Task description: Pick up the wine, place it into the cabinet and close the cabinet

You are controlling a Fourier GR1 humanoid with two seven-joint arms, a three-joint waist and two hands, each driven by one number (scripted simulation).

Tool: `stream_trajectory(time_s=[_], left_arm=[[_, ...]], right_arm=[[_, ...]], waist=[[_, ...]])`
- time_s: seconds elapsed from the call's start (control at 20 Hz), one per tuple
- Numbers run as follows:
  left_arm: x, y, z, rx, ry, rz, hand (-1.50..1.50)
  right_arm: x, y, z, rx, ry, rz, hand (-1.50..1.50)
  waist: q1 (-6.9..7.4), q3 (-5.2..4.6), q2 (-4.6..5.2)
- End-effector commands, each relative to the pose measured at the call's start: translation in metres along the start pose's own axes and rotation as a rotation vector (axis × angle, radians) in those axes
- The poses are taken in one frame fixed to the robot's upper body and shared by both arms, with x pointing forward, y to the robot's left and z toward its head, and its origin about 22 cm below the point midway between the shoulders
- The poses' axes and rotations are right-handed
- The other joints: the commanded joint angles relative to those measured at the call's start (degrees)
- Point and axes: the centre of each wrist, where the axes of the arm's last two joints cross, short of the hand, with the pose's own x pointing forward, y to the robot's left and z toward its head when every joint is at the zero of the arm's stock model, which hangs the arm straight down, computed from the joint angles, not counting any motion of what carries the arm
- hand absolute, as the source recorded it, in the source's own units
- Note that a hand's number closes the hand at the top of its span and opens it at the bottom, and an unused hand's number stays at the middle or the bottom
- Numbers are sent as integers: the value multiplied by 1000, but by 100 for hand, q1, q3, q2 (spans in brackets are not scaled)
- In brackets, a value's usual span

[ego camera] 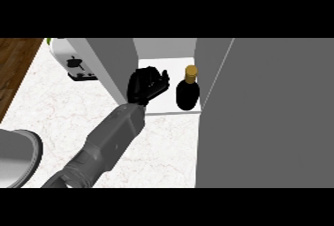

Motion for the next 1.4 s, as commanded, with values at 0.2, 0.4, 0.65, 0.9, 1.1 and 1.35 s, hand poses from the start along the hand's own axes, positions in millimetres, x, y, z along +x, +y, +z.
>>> stream_trajectory(time_s=[0.2,0.4,0.65,0.9,1.1,1.35], left_arm=[[3,4,-5,56,-23,-13,150],[-3,18,-4,93,-27,28,150],[-12,22,6,105,-149,-18,-150],[-7,43,2,41,-216,11,-150],[-6,24,3,24,-225,19,-150],[6,15,-3,28,-228,-16,-150]], right_arm=[[3,-1,0,23,-6,-2,-150],[-4,2,10,20,12,3,-150],[9,7,-6,17,-11,22,-150],[-3,-5,4,-12,-8,20,-150],[10,-4,13,-6,-9,19,-150],[-5,-5,4,-9,5,29,-150]], waist=[[-82,-3,19],[11,-1,12],[0,-5,13],[153,2,-28],[210,5,-73],[296,8,-92]])
